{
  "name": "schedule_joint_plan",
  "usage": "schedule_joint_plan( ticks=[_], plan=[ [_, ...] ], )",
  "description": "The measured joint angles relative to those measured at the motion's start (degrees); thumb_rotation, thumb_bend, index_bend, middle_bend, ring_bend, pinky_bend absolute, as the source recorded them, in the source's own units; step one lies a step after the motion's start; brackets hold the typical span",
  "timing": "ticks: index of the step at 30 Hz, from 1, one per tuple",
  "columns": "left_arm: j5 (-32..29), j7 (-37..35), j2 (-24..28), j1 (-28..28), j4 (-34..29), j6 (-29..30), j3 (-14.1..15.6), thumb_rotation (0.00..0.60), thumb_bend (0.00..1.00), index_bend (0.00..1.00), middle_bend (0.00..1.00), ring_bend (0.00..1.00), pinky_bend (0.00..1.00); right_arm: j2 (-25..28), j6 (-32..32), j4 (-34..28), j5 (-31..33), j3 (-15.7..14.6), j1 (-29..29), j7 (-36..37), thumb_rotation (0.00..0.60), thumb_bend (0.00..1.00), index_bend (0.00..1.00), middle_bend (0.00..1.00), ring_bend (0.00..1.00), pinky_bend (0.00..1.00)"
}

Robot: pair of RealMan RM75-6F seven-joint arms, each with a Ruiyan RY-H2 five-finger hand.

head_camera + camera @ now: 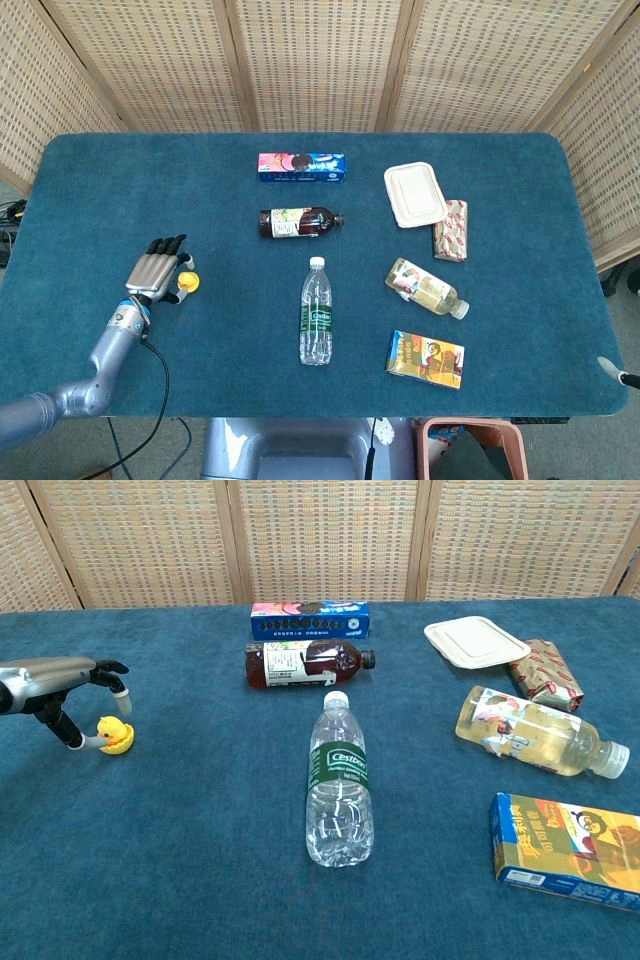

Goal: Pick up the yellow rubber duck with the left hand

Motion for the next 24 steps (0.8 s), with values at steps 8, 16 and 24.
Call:
schedule_joint_plan(
  ticks=[8,16,24],
  plan=[
    [1.4,-5.2,4.3,1.3,-4.7,0.8,-1.2,0.6,0.0,0.0,0.0,0.0,0.0,0.1,0.2,-0.2,-0.5,-0.2,-0.1,0.0,0.6,0.0,0.0,0.0,0.0,0.0],
    [11.1,-14.2,13.9,9.9,-14.8,14.8,-1.4,0.6,0.0,0.0,0.0,0.0,0.0,-0.3,1.4,-0.5,-1.7,-0.4,-0.3,-1.0,0.6,0.0,0.0,0.0,0.0,0.0],
    [23.7,-14.1,22.8,25.0,-25.2,36.3,4.6,0.6,0.0,0.0,0.0,0.0,0.0,-1.9,3.0,0.0,-4.2,-0.8,0.0,-3.7,0.6,0.0,0.0,0.0,0.0,0.0]
  ],
)
